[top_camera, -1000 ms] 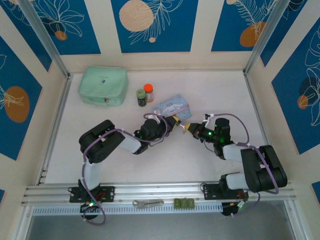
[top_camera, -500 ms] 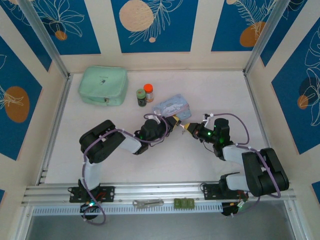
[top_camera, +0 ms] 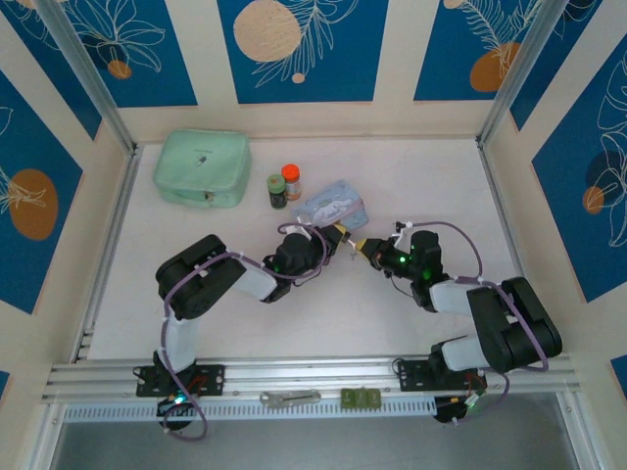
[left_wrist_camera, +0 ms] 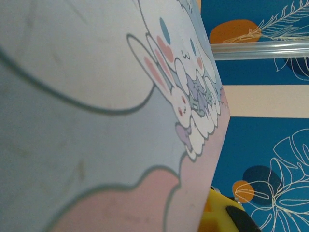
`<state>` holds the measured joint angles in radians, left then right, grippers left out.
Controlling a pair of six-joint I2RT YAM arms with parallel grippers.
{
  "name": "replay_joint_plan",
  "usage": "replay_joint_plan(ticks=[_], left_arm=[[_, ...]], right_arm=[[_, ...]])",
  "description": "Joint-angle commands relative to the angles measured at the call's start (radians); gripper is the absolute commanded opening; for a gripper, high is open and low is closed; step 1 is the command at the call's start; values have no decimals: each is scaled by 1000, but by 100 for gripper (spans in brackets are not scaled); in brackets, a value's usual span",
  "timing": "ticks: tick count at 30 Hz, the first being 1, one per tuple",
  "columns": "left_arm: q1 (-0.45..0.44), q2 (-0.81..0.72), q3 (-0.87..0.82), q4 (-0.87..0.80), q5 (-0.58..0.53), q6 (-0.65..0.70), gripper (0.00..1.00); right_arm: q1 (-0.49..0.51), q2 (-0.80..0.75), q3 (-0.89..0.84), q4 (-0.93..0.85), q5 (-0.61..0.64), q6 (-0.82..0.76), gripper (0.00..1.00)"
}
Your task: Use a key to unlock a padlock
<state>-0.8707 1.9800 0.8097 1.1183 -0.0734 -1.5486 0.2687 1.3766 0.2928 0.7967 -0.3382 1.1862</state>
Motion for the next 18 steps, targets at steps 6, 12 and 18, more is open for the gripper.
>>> replay_joint_plan(ticks=[6,12,18], left_arm=[[-53,-2,31,104,120,-21,0],[-52,-2,21,120,161,-21,0],[-53,-5,-6,126,185,-27,0]], right_arm=[[-7,12,62,20,-2,-12,0],[-59,51,122,-2,-114,-71,0],[-73,92,164,-28,-184,-139,0]])
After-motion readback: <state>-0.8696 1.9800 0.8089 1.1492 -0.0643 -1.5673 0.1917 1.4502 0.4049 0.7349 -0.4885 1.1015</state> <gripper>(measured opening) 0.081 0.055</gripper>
